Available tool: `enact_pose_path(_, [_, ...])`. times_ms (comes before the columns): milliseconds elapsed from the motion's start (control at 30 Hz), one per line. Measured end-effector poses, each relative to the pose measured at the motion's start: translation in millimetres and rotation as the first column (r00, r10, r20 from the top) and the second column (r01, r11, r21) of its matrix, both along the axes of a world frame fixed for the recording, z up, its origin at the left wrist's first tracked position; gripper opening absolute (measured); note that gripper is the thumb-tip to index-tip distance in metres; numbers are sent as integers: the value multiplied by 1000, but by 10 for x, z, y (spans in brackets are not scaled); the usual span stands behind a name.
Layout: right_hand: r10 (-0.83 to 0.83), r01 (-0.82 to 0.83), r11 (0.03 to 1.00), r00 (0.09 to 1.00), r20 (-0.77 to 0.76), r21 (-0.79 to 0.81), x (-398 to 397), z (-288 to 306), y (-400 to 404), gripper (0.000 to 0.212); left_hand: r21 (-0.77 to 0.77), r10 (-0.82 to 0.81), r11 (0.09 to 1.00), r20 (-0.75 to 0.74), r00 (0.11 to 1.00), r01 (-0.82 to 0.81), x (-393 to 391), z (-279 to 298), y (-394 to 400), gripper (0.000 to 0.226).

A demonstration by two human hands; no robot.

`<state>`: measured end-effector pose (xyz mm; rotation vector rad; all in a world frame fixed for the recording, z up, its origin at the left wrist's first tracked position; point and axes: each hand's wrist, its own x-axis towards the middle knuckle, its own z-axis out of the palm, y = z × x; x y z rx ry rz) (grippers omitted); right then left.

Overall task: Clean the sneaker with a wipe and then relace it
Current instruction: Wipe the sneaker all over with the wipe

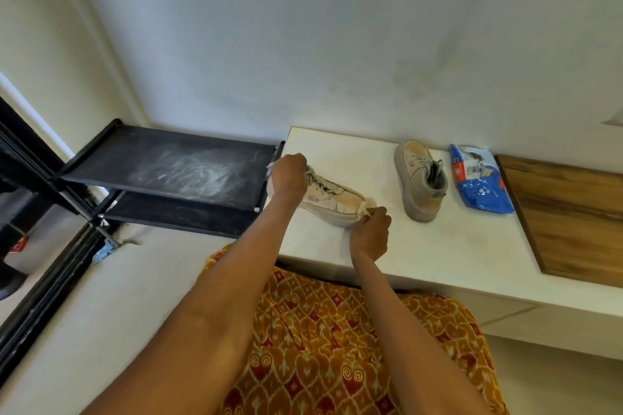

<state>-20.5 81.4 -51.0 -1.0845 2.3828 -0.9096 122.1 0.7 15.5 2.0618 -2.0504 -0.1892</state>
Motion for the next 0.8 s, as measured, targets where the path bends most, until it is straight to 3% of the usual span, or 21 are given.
enact_pose_path(100, [-43,51,997,989,144,-53,72,47,-111,23,-28,-50,998,-19,999,49,43,-110,124,17])
enact_pose_path(200, [-49,66,993,983,175,-96,34,45,-172,27,-214,-212,959,-101,972,187,205,-325,309,22])
enact_pose_path(300, [-10,25,993,991,132,-112,-56,21,-165,30,-322,-349,885,22,937,337,401,-539,466,47])
enact_pose_path(500, [9,-13,999,993,-120,-32,52,-56,-36,36,-190,-354,917,16,935,351,389,-637,619,64])
enact_pose_path(667, [-74,81,993,994,85,-86,375,-102,26,30,-173,-339,926,16,940,337,341,-601,629,66])
enact_pose_path(800, [128,-107,977,986,107,-183,735,-148,-3,32,-174,-344,926,-18,939,336,277,-556,667,66])
